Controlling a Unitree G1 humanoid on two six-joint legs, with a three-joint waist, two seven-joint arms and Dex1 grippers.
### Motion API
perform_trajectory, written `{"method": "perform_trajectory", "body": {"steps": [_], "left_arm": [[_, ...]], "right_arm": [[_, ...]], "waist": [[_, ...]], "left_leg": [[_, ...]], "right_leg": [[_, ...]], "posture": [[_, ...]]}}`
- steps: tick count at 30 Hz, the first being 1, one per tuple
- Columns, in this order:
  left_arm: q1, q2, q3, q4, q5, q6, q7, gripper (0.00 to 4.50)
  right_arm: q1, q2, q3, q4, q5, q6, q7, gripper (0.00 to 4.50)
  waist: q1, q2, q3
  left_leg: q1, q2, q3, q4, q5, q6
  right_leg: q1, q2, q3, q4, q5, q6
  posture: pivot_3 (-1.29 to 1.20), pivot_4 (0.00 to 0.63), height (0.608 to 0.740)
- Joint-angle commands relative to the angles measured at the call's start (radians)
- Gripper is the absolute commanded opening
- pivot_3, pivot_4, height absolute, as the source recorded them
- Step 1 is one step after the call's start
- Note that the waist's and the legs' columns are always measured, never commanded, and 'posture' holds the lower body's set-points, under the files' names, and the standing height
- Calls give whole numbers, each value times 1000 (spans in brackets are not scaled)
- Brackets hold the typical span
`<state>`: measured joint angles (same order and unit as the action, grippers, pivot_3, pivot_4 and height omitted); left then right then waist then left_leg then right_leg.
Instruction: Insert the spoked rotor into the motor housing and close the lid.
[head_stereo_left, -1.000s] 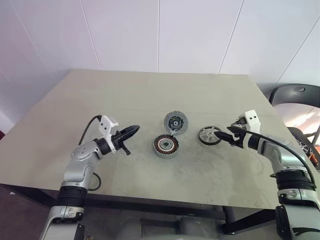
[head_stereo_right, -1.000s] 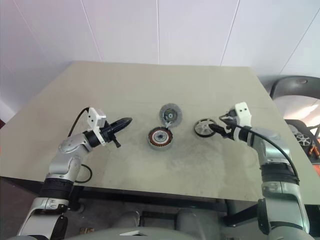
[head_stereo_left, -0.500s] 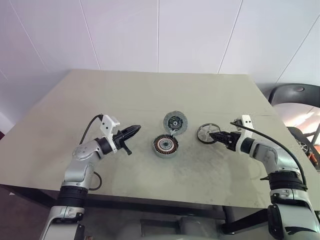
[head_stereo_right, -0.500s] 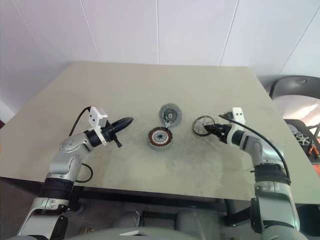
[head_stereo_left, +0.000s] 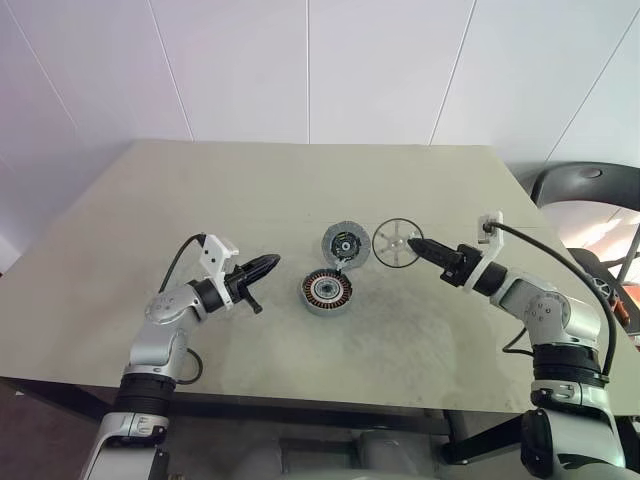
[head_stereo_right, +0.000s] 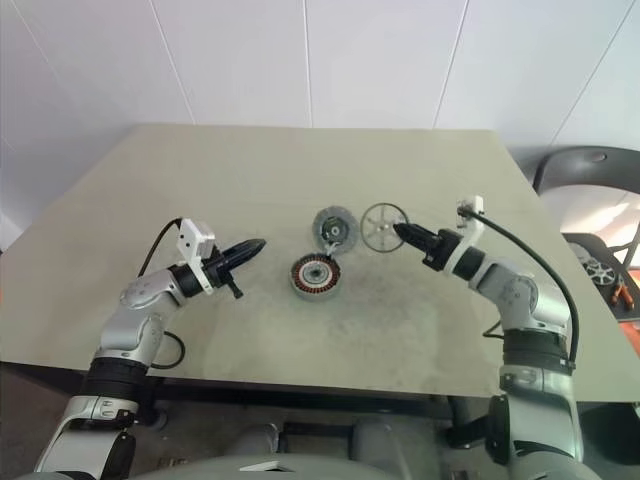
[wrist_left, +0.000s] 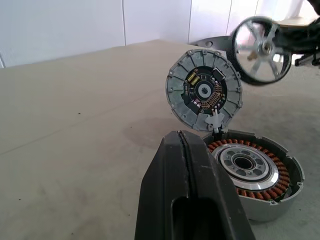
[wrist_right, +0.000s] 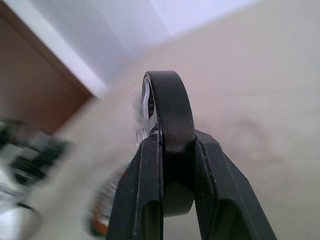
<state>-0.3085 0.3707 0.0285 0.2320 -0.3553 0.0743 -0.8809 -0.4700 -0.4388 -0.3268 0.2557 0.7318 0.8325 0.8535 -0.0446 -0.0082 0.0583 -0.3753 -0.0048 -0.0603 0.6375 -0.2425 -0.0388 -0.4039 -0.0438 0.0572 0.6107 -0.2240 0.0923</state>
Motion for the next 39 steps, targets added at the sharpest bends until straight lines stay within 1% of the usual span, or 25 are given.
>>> {"method": "perform_trajectory", "body": {"steps": [1,4,6,10,12,14,18,20,21,22,24,28,32,39], "left_arm": [[-18,1,9,-7,2,-22,-2,0],[-20,1,9,-3,3,-26,-1,0],[-22,1,9,2,4,-29,-3,0],[-25,-3,11,37,8,-55,-10,0],[-20,-3,17,73,12,-85,-16,0],[-14,-3,24,102,15,-112,-17,0],[-12,-5,25,132,17,-146,-20,0],[-11,-8,23,146,19,-162,-22,0],[-13,-10,22,156,20,-170,-23,0],[-16,-11,21,165,22,-176,-24,0],[-21,-16,21,177,22,-184,-23,0],[-32,-22,20,196,23,-193,-26,0],[-39,-22,20,208,23,-199,-29,0],[-37,-20,20,204,6,-194,-58,0]], "right_arm": [[-24,24,22,-99,100,104,19,542],[-5,47,128,-143,105,187,33,542],[-27,92,154,-137,115,223,2,542],[-61,174,155,-108,97,234,-90,542],[-61,224,130,-119,122,239,-138,542],[-55,252,113,-135,144,257,-173,542],[-30,244,142,-175,94,226,-227,542],[-23,242,139,-180,62,206,-278,542],[-33,244,116,-161,80,235,-299,542],[-61,227,97,-114,114,321,-300,542],[-98,215,46,-54,154,425,-339,542],[-119,195,17,-25,172,543,-366,542],[-113,197,14,-29,159,572,-381,542],[-122,242,-19,-7,155,563,-419,542]], "waist": [[1,0,0],[0,0,0],[-1,0,0],[0,0,0],[3,0,0],[3,0,0],[3,0,0],[1,0,0],[1,0,0],[1,0,0],[0,0,0],[1,0,0],[1,0,0],[0,0,0]], "left_leg": [[0,0,0,0,0,0],[0,0,0,-1,0,0],[0,0,0,-1,0,0],[0,0,0,-1,0,0],[0,0,0,-1,0,0],[-1,0,0,-1,0,0],[0,0,0,-3,0,0],[0,0,0,-4,0,0],[0,0,0,-5,0,0],[0,0,0,-5,0,0],[0,0,0,-5,0,0],[0,0,0,-5,0,0],[0,0,0,-5,0,0],[0,0,0,-5,0,0]], "right_leg": [[0,0,0,0,0,0],[0,0,0,0,0,0],[-1,0,0,0,0,0],[-1,0,0,0,0,0],[-1,0,0,0,0,0],[-1,-1,0,0,0,0],[-2,-1,0,0,0,0],[-2,-1,0,0,0,0],[-2,0,0,0,0,0],[-3,0,0,0,0,0],[-3,0,0,0,0,0],[-3,0,0,0,0,0],[-3,0,0,0,0,0],[-3,0,0,0,0,0]], "posture": [[0,0,740],[0,0,740],[0,0,740],[0,0,740],[0,0,740],[0,0,740],[0,0,740],[0,0,740],[0,0,740],[0,0,740],[0,0,740],[0,0,740],[0,0,740],[0,0,740]]}}
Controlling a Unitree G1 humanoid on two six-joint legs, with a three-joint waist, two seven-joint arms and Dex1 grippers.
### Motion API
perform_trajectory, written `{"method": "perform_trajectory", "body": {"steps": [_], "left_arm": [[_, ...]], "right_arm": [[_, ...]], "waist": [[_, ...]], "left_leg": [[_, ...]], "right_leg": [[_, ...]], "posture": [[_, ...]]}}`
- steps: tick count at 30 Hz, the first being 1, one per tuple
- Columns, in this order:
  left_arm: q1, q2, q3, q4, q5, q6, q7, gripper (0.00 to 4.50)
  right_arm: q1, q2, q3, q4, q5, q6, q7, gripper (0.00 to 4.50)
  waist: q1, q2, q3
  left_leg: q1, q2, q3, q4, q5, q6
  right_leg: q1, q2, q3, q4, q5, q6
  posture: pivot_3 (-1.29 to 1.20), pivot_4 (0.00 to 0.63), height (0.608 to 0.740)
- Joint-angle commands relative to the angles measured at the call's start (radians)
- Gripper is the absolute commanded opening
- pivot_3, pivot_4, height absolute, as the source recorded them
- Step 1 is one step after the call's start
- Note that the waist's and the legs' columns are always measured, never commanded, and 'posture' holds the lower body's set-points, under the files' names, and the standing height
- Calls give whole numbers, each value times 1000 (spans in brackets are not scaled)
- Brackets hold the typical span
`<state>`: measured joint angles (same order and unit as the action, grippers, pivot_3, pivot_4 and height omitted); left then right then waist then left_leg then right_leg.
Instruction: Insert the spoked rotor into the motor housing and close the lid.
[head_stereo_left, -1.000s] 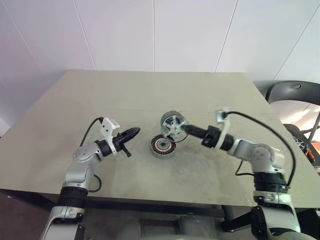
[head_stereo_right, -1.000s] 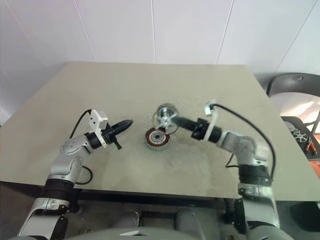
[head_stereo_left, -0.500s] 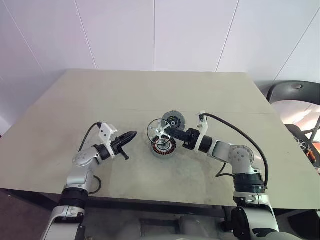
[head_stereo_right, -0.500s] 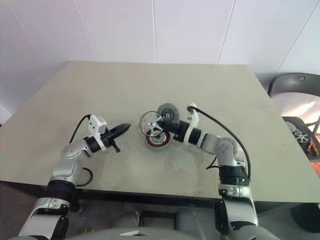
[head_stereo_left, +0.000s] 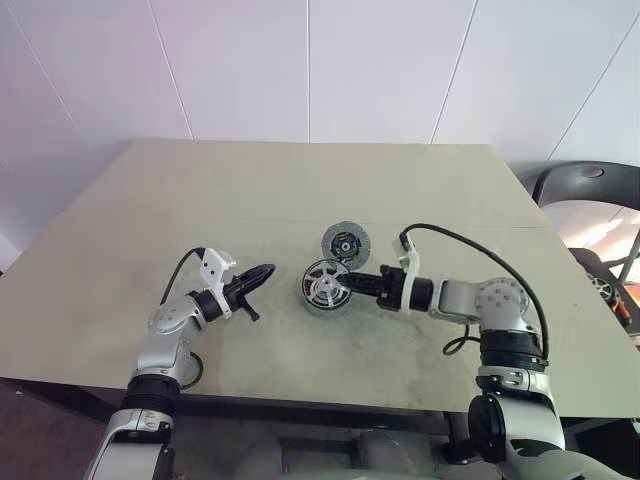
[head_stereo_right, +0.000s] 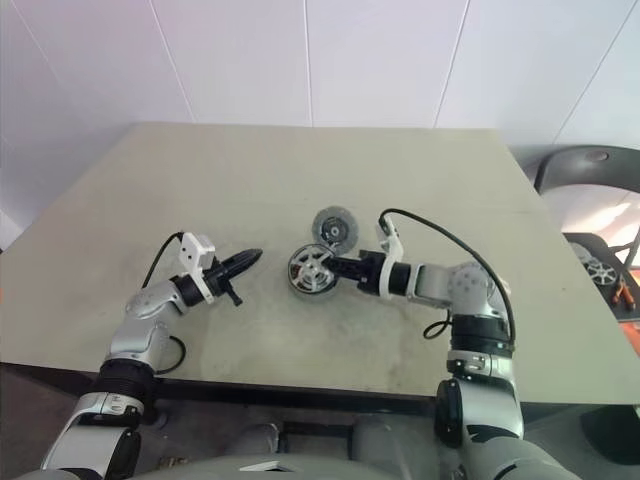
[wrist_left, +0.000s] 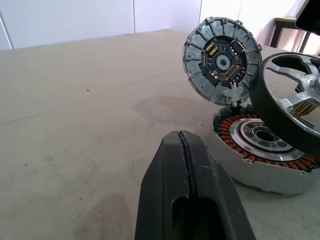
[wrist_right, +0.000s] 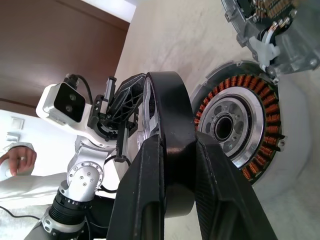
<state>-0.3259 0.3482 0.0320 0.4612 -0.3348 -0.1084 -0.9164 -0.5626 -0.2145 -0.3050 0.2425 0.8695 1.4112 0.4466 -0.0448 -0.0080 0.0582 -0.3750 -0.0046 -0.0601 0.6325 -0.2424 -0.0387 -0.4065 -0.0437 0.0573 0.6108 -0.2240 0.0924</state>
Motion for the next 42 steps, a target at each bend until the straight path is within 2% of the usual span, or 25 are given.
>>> {"method": "perform_trajectory", "body": {"steps": [1,24,31,42], "left_arm": [[-17,2,16,-30,-18,-10,-30,0],[17,0,14,-181,-23,90,-2,0],[18,2,14,-218,-24,120,11,0],[11,-4,9,-244,-23,149,19,0]], "right_arm": [[-32,23,-48,12,17,-20,-18,542],[-23,63,-38,52,-1,-60,-52,542],[-30,40,-15,40,-23,-84,-39,2729],[-53,-56,14,18,-23,-73,40,2729]], "waist": [[0,0,0],[0,0,0],[-1,0,0],[-1,0,0]], "left_leg": [[0,0,0,0,0,0],[0,0,0,0,0,0],[0,0,0,0,0,0],[0,0,0,0,0,0]], "right_leg": [[0,0,0,0,0,0],[0,0,0,0,0,0],[0,0,0,0,0,0],[0,0,0,0,0,0]], "posture": [[0,0,740],[0,0,740],[0,0,740],[0,0,740]]}}
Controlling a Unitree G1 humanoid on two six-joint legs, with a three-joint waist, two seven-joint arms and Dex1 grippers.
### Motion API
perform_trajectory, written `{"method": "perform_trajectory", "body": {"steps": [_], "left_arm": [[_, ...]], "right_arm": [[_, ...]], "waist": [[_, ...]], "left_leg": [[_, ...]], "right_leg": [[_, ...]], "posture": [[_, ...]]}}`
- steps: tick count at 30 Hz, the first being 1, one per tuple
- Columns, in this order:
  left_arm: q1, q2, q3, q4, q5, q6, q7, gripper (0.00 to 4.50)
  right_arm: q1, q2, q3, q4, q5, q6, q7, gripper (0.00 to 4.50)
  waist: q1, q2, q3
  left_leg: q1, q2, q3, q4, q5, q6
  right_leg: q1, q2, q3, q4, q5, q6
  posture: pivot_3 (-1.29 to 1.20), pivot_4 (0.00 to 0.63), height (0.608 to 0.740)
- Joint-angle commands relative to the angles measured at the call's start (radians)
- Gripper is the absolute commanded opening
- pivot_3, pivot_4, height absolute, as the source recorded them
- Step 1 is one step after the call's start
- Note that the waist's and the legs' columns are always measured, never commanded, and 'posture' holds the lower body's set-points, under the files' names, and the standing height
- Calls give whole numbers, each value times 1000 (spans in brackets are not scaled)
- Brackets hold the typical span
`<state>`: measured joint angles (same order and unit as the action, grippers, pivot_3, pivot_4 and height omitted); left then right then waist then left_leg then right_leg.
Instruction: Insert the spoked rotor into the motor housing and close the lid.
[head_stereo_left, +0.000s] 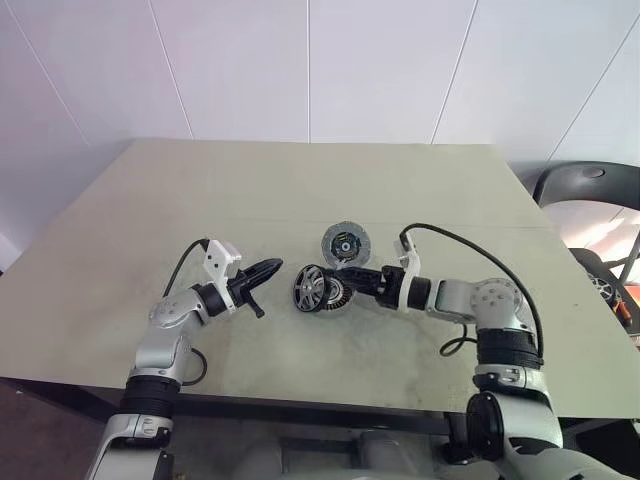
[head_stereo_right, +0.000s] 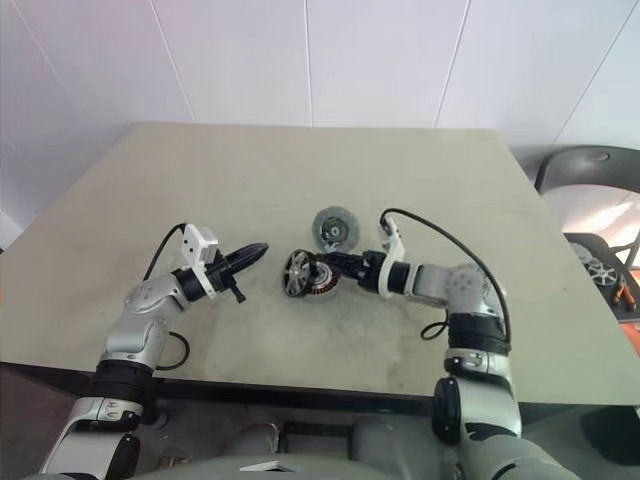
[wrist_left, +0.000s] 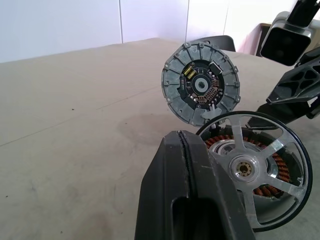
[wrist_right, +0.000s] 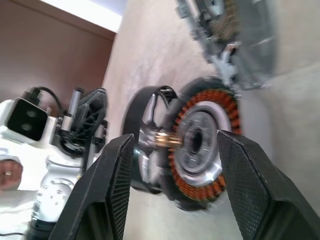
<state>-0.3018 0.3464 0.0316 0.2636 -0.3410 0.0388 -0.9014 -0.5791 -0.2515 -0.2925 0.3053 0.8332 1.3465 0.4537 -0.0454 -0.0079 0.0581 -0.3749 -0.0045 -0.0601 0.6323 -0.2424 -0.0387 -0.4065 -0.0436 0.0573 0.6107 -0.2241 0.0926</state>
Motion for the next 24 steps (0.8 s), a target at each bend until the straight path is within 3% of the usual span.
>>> {"method": "perform_trajectory", "body": {"steps": [1,8,16,24], "left_arm": [[-14,-2,9,-48,-17,3,4,0],[-15,-4,7,-50,-17,10,3,0],[-16,-7,2,-54,-15,12,5,0],[-10,-4,0,-110,-22,54,28,0]], "right_arm": [[-40,-25,-5,-51,21,-8,42,2729],[-34,-55,35,-165,53,8,118,2729],[-1,-46,196,-275,-13,-4,101,2729],[-6,-51,269,-298,-70,-35,98,2729]], "waist": [[0,0,0],[-1,0,0],[1,0,0],[1,0,0]], "left_leg": [[0,0,0,0,0,0],[0,0,0,0,0,0],[0,0,0,0,0,0],[0,0,0,0,0,0]], "right_leg": [[0,0,0,0,0,0],[0,0,0,0,0,0],[0,0,0,0,0,0],[0,0,0,0,0,0]], "posture": [[0,0,740],[0,0,740],[0,0,740],[0,0,740]]}}
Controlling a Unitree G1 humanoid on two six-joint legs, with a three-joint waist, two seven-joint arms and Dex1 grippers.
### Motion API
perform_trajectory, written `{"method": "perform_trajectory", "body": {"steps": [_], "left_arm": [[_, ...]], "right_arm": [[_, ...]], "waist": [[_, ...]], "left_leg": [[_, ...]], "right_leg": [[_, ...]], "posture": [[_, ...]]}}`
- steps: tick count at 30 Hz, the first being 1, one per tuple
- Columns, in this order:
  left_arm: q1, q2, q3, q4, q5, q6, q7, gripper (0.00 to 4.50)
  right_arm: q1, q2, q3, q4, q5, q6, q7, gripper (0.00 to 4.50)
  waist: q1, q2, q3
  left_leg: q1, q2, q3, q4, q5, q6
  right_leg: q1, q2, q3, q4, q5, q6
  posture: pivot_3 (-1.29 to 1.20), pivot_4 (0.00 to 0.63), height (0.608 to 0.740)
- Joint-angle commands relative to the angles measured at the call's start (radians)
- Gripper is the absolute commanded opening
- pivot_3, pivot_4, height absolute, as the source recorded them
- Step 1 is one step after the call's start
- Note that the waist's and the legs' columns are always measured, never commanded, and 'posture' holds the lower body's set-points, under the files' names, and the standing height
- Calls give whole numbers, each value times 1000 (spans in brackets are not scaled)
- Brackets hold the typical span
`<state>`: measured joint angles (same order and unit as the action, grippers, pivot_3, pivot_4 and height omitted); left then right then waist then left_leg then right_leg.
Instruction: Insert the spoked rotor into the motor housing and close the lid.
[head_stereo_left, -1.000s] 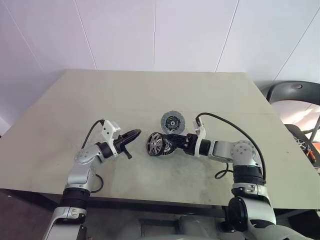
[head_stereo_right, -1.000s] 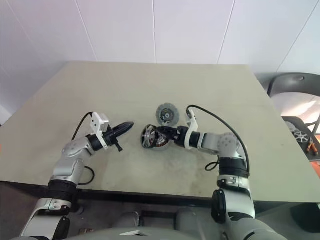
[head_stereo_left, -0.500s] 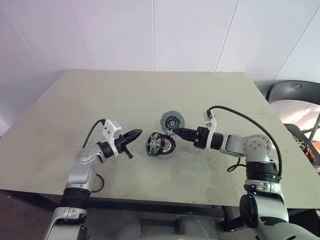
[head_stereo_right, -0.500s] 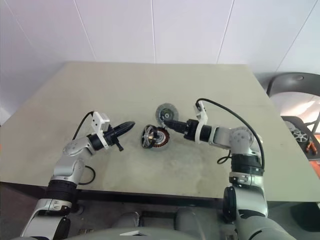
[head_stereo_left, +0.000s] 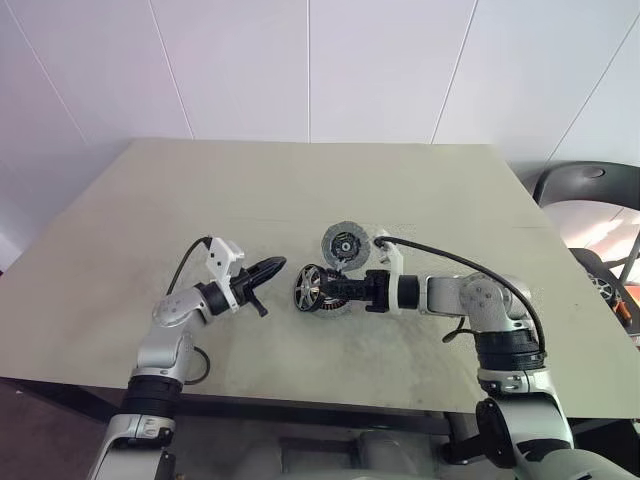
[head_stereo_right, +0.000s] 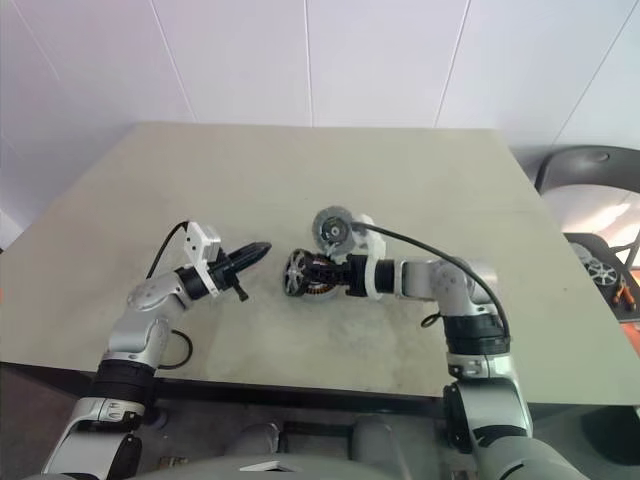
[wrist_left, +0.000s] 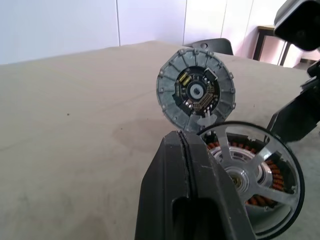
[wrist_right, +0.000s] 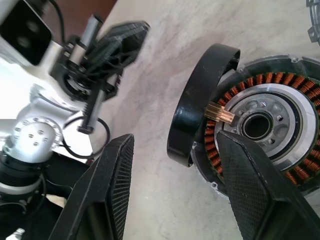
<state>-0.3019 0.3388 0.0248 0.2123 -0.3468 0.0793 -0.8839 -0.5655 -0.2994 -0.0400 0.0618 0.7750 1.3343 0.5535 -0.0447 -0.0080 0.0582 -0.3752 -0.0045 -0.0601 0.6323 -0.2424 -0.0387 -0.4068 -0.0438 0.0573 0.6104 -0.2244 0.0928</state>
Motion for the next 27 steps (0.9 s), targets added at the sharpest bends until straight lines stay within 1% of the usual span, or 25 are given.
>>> {"method": "perform_trajectory", "body": {"steps": [1,3,13,16,19,20,22,27], "left_arm": [[-9,3,7,-65,-17,18,13,0],[-8,2,6,-71,-17,25,15,0],[-3,4,5,-99,-24,47,24,0],[-2,5,5,-102,-24,49,25,0],[-4,7,7,-99,-24,50,23,0],[-4,8,7,-98,-24,49,23,0],[-3,9,9,-95,-24,47,22,0],[-6,12,10,-80,-23,39,18,0]], "right_arm": [[-21,-6,31,-60,-23,-27,-2,2729],[-19,-13,62,-66,-54,-45,-6,2729],[-16,1,106,-70,-117,-110,-12,2729],[-6,-6,127,-73,-143,-133,-12,2137],[-4,-21,152,-81,-167,-148,-2,1132],[-4,-21,153,-82,-170,-150,0,714],[-6,-27,159,-82,-179,-158,2,273],[-15,-42,157,-77,-178,-162,10,272]], "waist": [[0,0,0],[-1,0,0],[0,0,0],[0,0,0],[0,0,0],[0,0,0],[2,0,0],[2,0,0]], "left_leg": [[0,0,0,0,0,0],[0,0,0,0,0,0],[0,0,0,0,0,0],[0,0,0,0,0,0],[0,0,0,0,0,0],[0,0,0,0,0,0],[0,0,0,1,0,0],[0,0,0,2,0,0]], "right_leg": [[0,0,0,0,0,0],[0,0,0,0,0,0],[0,0,0,0,0,0],[0,0,0,0,0,0],[0,0,0,0,0,0],[0,0,0,0,0,0],[0,0,0,0,0,0],[2,-1,0,-1,0,0]], "posture": [[0,0,740],[0,0,740],[0,0,740],[0,0,740],[0,0,740],[0,0,740],[0,0,740],[0,0,740]]}}
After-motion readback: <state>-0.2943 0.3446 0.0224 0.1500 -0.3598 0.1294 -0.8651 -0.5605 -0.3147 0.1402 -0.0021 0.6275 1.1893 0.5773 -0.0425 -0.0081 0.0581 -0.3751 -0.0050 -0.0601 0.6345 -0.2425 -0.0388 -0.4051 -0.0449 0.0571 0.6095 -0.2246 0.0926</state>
